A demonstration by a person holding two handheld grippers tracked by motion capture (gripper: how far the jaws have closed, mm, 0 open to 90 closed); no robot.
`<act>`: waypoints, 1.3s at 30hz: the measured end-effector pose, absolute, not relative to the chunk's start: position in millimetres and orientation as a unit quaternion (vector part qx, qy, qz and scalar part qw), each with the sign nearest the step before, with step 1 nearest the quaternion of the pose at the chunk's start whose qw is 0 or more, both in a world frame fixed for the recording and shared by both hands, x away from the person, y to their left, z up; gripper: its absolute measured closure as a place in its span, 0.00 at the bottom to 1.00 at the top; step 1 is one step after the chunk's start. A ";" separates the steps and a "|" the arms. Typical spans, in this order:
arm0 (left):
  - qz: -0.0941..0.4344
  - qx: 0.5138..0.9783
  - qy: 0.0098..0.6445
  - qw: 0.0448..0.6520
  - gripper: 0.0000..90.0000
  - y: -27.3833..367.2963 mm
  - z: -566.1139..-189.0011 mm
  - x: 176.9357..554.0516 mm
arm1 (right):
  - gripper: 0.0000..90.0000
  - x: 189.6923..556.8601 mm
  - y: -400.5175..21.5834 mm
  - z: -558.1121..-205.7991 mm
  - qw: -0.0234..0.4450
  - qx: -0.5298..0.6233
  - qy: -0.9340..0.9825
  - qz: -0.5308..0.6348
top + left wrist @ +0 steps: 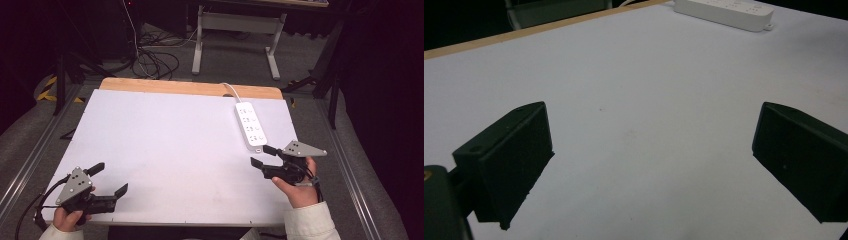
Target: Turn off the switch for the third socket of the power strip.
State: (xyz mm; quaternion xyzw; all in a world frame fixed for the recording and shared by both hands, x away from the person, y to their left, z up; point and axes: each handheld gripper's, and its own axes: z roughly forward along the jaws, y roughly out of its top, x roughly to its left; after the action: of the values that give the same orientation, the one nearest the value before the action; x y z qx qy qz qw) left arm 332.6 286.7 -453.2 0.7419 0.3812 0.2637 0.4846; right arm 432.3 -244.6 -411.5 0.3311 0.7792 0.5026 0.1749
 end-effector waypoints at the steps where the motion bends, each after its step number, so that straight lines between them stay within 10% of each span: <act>1: 0.264 0.742 0.381 0.485 0.04 286.7 -453.2 332.5 | 0.37 431.0 -245.0 -413.8 0.173 0.332 0.777 0.506; 39: 0.269 0.739 0.378 0.489 0.03 287.4 -452.6 332.1 | 0.36 409.4 -236.9 -491.0 0.153 0.327 0.811 0.461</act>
State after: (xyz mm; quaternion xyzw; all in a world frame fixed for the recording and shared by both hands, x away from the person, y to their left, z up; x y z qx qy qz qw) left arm 332.1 287.4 -452.6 0.7385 0.3782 0.2693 0.4889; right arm 409.4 -236.9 -491.0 0.3267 0.8106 0.4612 0.1531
